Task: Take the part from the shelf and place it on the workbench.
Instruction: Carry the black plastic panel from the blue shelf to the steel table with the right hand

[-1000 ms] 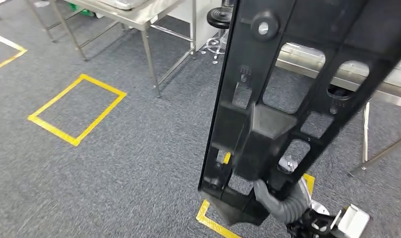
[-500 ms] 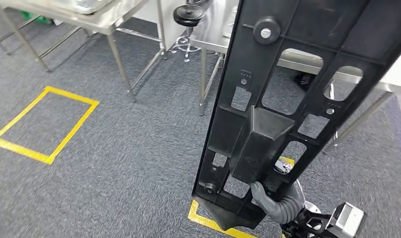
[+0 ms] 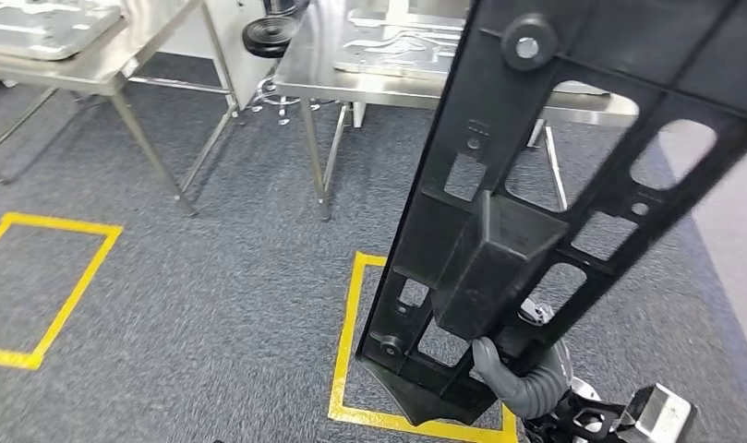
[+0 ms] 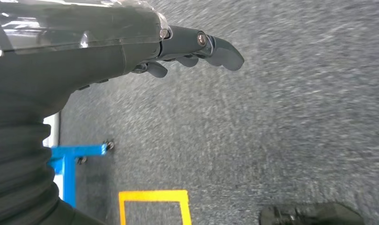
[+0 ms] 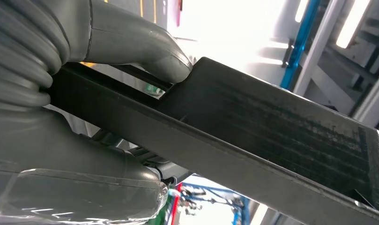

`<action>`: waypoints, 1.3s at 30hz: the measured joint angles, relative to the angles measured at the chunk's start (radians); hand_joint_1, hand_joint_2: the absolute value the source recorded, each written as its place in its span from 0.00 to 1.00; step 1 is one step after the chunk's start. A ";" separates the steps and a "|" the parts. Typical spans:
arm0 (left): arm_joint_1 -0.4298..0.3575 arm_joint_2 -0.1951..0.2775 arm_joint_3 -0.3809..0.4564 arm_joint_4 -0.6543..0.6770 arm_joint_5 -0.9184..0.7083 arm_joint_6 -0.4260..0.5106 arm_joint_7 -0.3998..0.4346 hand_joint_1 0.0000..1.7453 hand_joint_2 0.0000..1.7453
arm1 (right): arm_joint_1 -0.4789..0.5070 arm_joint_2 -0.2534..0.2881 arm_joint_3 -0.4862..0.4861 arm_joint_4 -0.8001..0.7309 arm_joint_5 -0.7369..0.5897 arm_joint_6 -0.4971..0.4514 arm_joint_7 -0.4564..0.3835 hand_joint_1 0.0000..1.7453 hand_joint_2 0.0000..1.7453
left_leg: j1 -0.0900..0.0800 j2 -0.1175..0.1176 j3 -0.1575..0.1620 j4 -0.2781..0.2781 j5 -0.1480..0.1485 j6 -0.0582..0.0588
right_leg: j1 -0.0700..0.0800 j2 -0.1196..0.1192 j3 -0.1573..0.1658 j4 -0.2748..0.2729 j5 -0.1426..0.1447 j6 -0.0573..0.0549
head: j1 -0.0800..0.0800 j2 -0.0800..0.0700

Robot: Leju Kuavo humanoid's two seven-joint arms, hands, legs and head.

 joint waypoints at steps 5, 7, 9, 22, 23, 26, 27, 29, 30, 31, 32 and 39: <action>-0.004 -0.001 0.016 0.000 0.013 -0.008 -0.013 0.00 1.00 | -0.009 0.002 0.000 0.015 -0.001 0.012 -0.011 1.00 1.00 | 0.003 0.029 0.014 -0.032 0.003 0.032 | -0.001 -0.010 -0.028 0.032 -0.016 0.029 | 0.000 0.000; -0.004 -0.001 0.022 0.000 0.016 -0.012 -0.013 0.00 1.00 | -0.017 0.003 0.001 0.024 -0.004 0.016 -0.012 1.00 1.00 | 0.003 0.055 0.017 -0.037 0.003 0.042 | -0.002 -0.075 -0.082 0.139 -0.070 0.041 | 0.000 0.000; -0.001 -0.001 0.028 0.000 0.022 -0.012 -0.013 0.00 1.00 | -0.020 0.003 0.001 0.035 -0.005 0.017 -0.014 1.00 1.00 | 0.000 0.081 0.019 -0.036 -0.001 0.044 | -0.008 -0.098 -0.147 0.261 -0.114 0.051 | 0.000 0.000; -0.007 -0.001 0.046 0.000 0.027 -0.021 -0.024 0.00 1.00 | -0.031 0.013 0.002 0.055 -0.007 0.029 -0.021 1.00 1.00 | -0.003 0.103 0.008 0.085 -0.111 -0.002 | -0.002 -0.114 -0.013 -0.012 0.019 -0.006 | 0.000 0.000; -0.005 -0.001 0.046 0.000 0.027 -0.023 -0.029 0.00 1.00 | -0.032 0.016 0.002 0.056 -0.008 0.031 -0.021 1.00 1.00 | -0.003 0.084 -0.029 0.158 -0.142 -0.004 | -0.002 -0.102 -0.013 -0.012 0.018 -0.009 | 0.000 0.000; 0.001 -0.001 0.049 0.000 0.026 -0.021 -0.039 0.00 1.00 | -0.033 0.020 0.002 0.064 -0.009 0.035 -0.024 1.00 1.00 | -0.003 0.070 -0.092 0.250 -0.140 -0.005 | -0.001 -0.058 -0.008 -0.010 0.015 -0.009 | 0.000 0.000; 0.002 -0.001 0.049 0.000 0.025 -0.019 -0.043 0.00 1.00 | -0.034 0.021 0.002 0.066 -0.009 0.034 -0.026 1.00 1.00 | -0.003 0.068 -0.078 0.204 -0.101 -0.003 | -0.001 -0.047 -0.004 -0.010 0.013 -0.009 | 0.000 0.000; 0.000 0.000 0.050 0.000 0.023 -0.014 -0.049 0.00 1.00 | -0.036 0.022 0.000 0.070 -0.004 0.031 -0.031 1.00 1.00 | -0.004 0.056 -0.028 0.065 -0.021 0.003 | 0.001 -0.030 0.001 -0.005 0.007 -0.003 | 0.000 0.000; -0.003 0.000 0.050 0.000 0.022 -0.012 -0.051 0.00 1.00 | -0.037 0.022 0.000 0.071 0.000 0.030 -0.035 1.00 1.00 | -0.004 0.049 -0.008 0.014 0.000 0.007 | 0.001 -0.025 0.000 -0.003 0.005 0.001 | 0.000 0.000; -0.005 0.000 0.050 0.000 0.021 -0.010 -0.052 0.00 1.00 | -0.037 0.023 -0.001 0.072 0.004 0.029 -0.038 1.00 1.00 | -0.006 0.043 0.000 -0.013 0.006 0.011 | 0.002 -0.020 -0.003 -0.001 0.004 0.006 | 0.000 0.000; -0.008 0.000 0.051 0.000 0.020 -0.008 -0.051 0.00 1.00 | -0.037 0.023 -0.001 0.072 0.007 0.029 -0.041 1.00 1.00 | -0.007 0.039 0.001 -0.019 0.002 0.015 | 0.002 -0.017 -0.006 0.000 0.005 0.013 | 0.000 0.000; -0.008 0.001 0.066 0.000 0.021 -0.002 -0.044 0.00 1.00 | -0.061 0.022 -0.004 0.081 0.010 0.024 -0.043 1.00 1.00 | -0.002 0.059 0.013 -0.037 0.001 0.046 | -0.006 -0.094 -0.132 0.241 -0.100 0.048 | 0.000 0.000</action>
